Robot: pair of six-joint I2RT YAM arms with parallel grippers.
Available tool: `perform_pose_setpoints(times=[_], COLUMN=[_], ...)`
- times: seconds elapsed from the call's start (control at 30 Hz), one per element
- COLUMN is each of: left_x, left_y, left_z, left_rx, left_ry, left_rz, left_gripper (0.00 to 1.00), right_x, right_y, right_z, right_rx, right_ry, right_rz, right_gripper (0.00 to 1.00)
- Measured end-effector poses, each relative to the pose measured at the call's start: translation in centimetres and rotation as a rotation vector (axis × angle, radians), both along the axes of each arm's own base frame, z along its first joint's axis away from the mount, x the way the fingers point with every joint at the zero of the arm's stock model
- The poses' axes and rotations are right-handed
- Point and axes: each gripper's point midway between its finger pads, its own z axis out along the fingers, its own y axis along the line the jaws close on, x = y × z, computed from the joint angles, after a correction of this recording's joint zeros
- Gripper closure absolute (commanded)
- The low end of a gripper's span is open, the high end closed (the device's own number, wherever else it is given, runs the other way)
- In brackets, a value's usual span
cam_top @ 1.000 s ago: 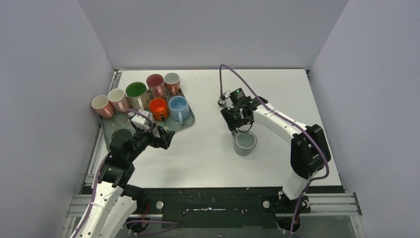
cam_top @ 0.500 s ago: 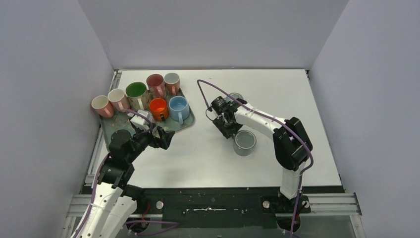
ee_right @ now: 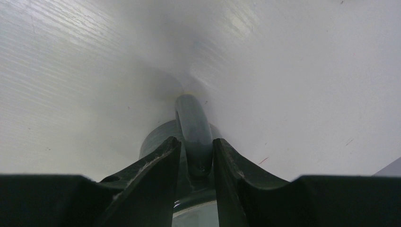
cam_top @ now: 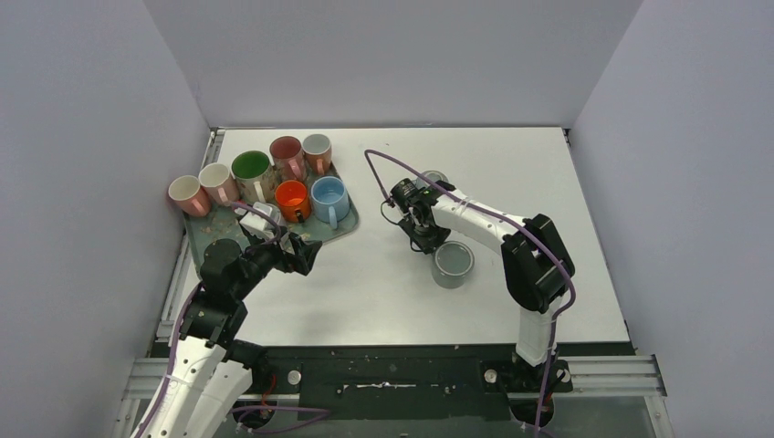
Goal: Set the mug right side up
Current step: Turn over the cup at the center of the board.
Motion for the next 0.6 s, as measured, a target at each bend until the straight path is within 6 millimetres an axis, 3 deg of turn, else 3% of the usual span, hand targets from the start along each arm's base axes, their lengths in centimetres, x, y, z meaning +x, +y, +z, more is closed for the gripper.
perform_pose_setpoints(times=[0.27,0.6], left_x=[0.0,0.8], left_y=[0.0,1.3], left_z=[0.0,-0.7], left_rx=[0.0,-0.009], left_ry=[0.001,0.037], left_rz=[0.001,0.1], left_gripper=[0.03,0.03], right_x=[0.1,-0.6], right_y=[-0.2,-0.5], right_z=[0.0,1.1], right_rx=[-0.011,0.024], right_ry=[-0.001,-0.052], right_rz=[0.022,0.034], right_gripper=[0.99,1.0])
